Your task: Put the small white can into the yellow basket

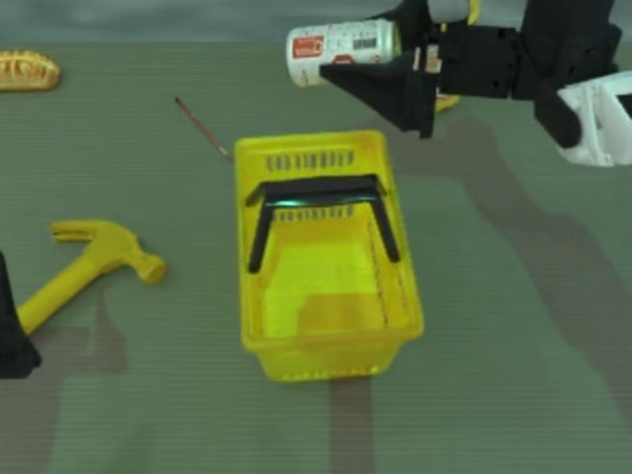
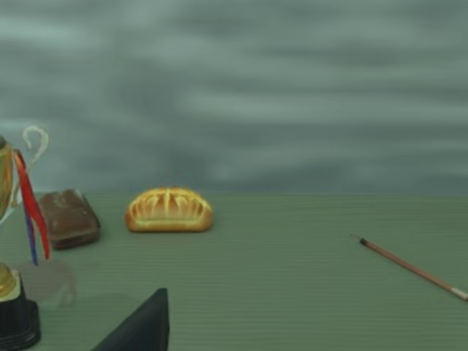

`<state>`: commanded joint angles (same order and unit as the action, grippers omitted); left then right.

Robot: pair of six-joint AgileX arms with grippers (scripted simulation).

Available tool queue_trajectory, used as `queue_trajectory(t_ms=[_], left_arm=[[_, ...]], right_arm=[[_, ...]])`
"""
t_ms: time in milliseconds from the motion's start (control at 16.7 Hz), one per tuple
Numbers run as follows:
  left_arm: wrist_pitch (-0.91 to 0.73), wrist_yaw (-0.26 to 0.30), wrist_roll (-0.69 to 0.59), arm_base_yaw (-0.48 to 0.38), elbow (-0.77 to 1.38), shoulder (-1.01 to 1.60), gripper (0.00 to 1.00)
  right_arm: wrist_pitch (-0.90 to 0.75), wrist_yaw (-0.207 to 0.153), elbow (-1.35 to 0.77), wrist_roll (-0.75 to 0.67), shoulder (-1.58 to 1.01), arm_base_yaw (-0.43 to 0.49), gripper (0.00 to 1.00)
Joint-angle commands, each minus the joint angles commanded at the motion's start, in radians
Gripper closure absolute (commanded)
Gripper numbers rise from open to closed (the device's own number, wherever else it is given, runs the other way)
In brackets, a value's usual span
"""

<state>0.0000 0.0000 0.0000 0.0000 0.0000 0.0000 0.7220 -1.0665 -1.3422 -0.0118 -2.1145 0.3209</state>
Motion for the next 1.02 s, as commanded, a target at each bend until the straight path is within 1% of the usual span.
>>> queue_trajectory(t_ms=[120,180,600,720,1020], left_arm=[[0.000,0.000,0.000,0.000,0.000,0.000,0.00],[0.000,0.000,0.000,0.000,0.000,0.000,0.00],[0.000,0.000,0.000,0.000,0.000,0.000,0.00],[0.000,0.000,0.000,0.000,0.000,0.000,0.00],[0.000,0.000,0.000,0.000,0.000,0.000,0.00]], right_arm=[[0.059,-0.042,0.016,-0.017,0.020,0.004,1.00],[0.072,-0.052,0.020,-0.020,0.024,0.004,1.00],[0.090,-0.055,0.021,-0.022,0.005,0.001,1.00],[0.148,-0.056,0.034,-0.021,-0.044,0.003,1.00],[0.357,-0.051,0.083,-0.017,-0.194,0.008,1.00]])
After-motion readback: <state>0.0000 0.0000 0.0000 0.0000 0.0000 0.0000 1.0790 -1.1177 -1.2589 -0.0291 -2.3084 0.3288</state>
